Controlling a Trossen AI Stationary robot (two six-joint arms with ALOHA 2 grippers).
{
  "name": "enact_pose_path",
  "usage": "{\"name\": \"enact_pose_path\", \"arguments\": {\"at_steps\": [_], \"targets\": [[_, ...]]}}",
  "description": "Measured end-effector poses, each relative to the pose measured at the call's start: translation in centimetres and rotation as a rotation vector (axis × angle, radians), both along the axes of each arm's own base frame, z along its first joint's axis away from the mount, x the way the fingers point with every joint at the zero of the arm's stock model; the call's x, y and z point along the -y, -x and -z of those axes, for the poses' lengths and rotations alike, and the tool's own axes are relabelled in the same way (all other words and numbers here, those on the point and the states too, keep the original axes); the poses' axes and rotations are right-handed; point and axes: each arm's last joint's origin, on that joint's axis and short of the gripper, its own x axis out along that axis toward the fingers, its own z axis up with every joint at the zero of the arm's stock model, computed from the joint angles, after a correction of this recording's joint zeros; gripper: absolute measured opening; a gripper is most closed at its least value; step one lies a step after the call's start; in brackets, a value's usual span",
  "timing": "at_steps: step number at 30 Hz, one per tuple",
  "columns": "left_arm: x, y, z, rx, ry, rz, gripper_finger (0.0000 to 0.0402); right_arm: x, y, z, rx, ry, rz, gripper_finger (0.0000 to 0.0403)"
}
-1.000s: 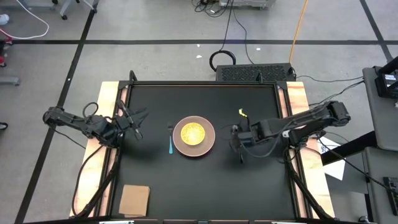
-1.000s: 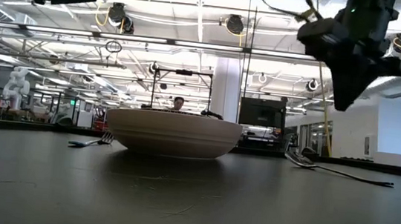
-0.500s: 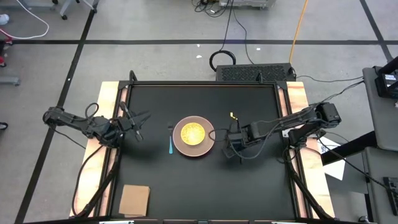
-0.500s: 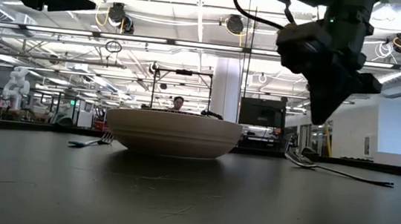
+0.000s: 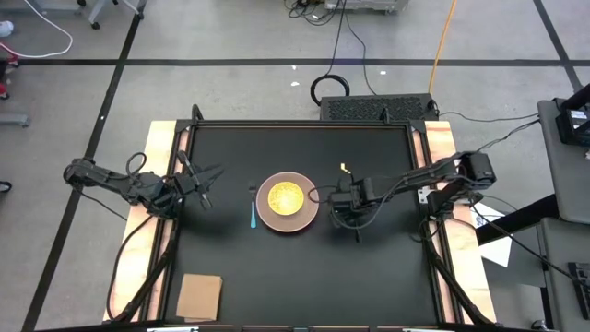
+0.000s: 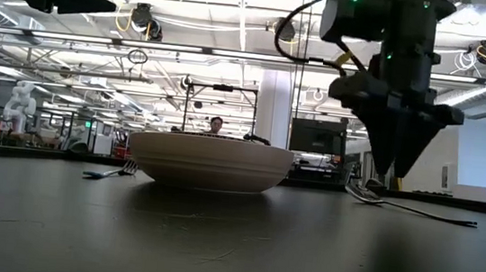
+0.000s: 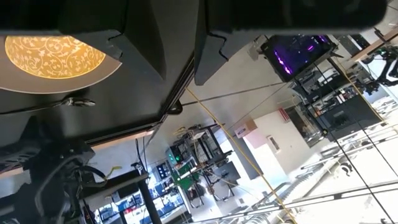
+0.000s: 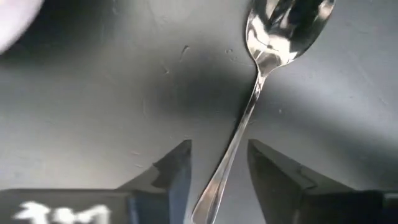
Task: Set table place
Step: Put the spoon into the yellow bowl
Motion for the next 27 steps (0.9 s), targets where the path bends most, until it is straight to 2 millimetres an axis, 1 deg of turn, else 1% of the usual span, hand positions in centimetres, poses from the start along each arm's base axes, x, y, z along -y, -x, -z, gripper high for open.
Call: {"name": "enact_pose_path", "arguments": {"at_steps": [4, 8, 15, 22, 27], "targets": [[0.0, 0.0, 0.0, -0.002, -0.001, 0.0, 0.009, 0.2, -0.3, 1.0, -0.042, -0.023, -0.017, 0.0177], [0.0, 0.0, 0.1, -0.006, -0.001, 0.0, 0.009, 0.4, -0.5, 1.6, -0.066, -0.025, -0.038, 0.0181], [0.0, 0.0, 0.1, -0.006, 0.002, 0.0, 0.009, 0.3, -0.4, 2.4, -0.123, -0.032, -0.04, 0.0161], [0.0, 0.0, 0.1, -0.008, 0.005, 0.0, 0.009, 0.3, -0.6, 3.1, -0.144, -0.041, -0.04, 0.0141], [0.0, 0.0, 0.1, -0.005, 0.014, 0.0, 0.009, 0.5, -1.0, 3.4, -0.11, -0.04, -0.029, 0.0129]]}}
